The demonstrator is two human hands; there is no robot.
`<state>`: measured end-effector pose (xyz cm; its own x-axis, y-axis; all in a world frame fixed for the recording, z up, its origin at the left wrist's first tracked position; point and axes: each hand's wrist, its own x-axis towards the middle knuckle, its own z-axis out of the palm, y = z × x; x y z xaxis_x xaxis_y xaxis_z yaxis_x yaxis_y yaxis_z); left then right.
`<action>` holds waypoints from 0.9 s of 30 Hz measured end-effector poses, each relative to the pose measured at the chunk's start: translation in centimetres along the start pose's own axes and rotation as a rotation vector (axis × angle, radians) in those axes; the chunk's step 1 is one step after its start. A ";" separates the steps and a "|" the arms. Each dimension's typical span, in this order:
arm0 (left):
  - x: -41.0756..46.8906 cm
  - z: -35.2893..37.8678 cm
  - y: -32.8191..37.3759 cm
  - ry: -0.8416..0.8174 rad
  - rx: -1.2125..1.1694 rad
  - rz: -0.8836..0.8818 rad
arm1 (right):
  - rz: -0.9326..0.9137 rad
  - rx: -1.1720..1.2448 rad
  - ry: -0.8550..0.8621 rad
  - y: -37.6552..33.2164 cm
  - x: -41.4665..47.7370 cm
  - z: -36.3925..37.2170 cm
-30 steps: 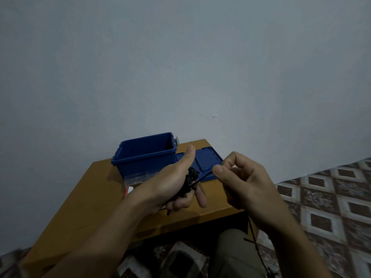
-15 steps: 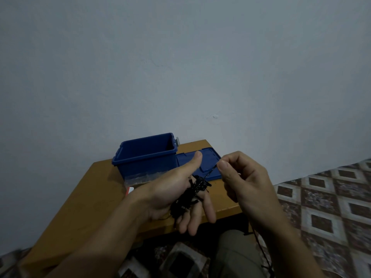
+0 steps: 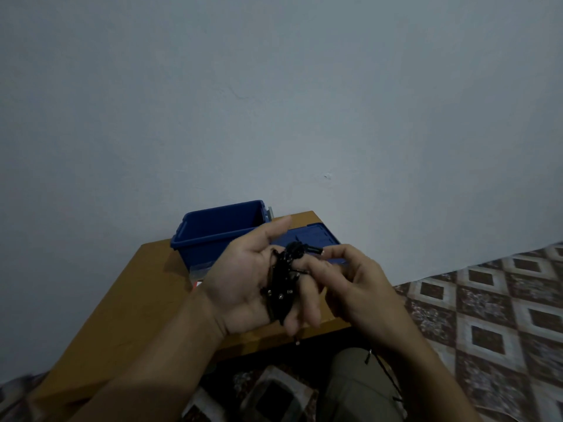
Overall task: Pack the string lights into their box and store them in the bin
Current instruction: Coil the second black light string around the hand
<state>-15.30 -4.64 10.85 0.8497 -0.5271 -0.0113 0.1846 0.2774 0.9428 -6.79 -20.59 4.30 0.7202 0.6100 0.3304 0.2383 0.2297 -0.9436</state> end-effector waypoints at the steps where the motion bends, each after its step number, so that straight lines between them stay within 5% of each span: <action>1: 0.0 0.1 0.1 0.011 -0.021 0.034 | 0.000 -0.006 0.003 0.0 0.0 -0.1; 9: 0.5 1.3 0.2 0.053 -0.119 0.237 | -0.092 -0.127 -0.071 -0.5 -0.4 0.1; 23: 1.1 1.1 0.7 0.304 -0.059 0.392 | 0.046 -0.179 -0.136 -0.3 -0.3 0.5; 27: 0.8 1.0 1.0 0.259 -0.153 0.445 | 0.057 -0.209 -0.141 -0.4 -0.4 0.4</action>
<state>-14.88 -5.58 12.11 0.9528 -0.1219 0.2781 -0.1674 0.5532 0.8160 -7.44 -20.61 4.60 0.6421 0.7203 0.2622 0.3397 0.0393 -0.9397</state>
